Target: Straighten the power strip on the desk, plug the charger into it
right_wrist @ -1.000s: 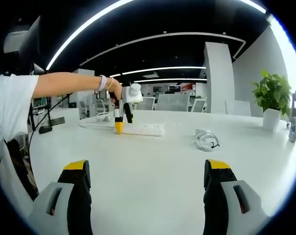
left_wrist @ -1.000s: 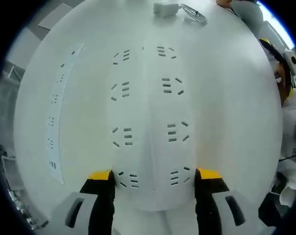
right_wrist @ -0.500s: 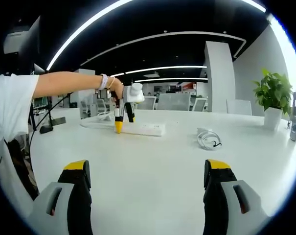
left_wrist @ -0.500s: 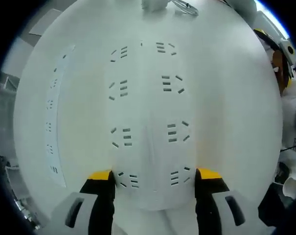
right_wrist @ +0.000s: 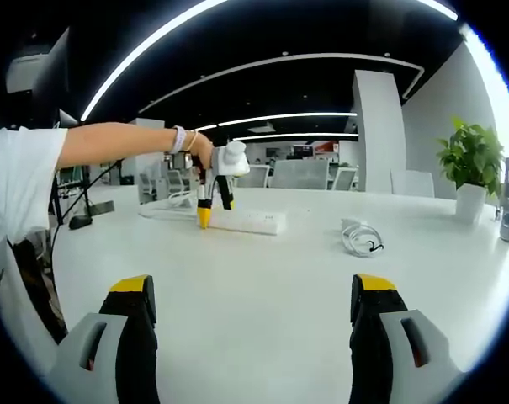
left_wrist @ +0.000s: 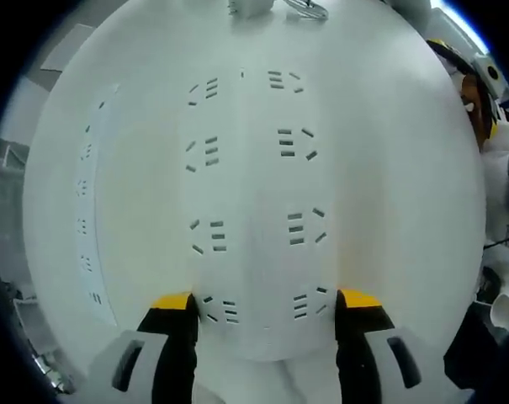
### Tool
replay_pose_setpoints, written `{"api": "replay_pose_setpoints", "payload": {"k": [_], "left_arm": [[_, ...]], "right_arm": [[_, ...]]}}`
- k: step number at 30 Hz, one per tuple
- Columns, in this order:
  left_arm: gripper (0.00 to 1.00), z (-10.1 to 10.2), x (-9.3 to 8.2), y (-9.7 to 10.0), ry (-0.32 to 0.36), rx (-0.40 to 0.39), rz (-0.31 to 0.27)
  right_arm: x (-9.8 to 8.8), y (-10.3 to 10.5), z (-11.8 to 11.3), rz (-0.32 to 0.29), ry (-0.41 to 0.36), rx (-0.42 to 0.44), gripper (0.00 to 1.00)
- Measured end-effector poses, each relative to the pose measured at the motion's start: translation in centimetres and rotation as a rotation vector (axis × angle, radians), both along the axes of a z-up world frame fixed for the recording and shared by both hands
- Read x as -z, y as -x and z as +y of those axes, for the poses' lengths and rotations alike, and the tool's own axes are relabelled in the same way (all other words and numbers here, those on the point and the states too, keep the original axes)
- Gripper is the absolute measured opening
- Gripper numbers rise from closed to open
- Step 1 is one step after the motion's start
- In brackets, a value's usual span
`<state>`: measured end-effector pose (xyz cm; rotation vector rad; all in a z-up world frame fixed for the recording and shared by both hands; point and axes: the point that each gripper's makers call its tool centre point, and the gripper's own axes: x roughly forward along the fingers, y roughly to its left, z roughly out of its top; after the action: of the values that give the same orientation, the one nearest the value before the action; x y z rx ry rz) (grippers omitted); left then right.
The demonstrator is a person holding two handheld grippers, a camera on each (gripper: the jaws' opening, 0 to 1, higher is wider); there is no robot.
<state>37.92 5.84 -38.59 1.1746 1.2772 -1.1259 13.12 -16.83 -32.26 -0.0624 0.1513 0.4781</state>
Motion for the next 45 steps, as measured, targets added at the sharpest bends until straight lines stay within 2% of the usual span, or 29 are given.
{"api": "replay_pose_setpoints", "payload": {"k": [19,29,33,37,45], "left_arm": [[0.67,0.1,-0.1,0.5,-0.027,0.028,-0.004],[0.68,0.2,0.0,0.5,-0.009,0.025,-0.002],[0.68,0.2,0.0,0.5,-0.009,0.014,-0.006],[0.67,0.7,-0.1,0.4,-0.008,-0.073,-0.010],[0.68,0.7,-0.1,1.1,0.020,-0.063,-0.027]], "right_arm": [[0.1,0.0,0.1,0.003,-0.002,-0.005,0.96],[0.0,0.0,0.2,0.003,0.001,-0.010,0.96],[-0.2,0.0,0.2,-0.002,0.001,-0.010,0.96],[-0.2,-0.1,0.3,-0.005,-0.003,-0.013,0.96],[0.0,-0.2,0.7,-0.001,-0.005,-0.028,0.96]]}}
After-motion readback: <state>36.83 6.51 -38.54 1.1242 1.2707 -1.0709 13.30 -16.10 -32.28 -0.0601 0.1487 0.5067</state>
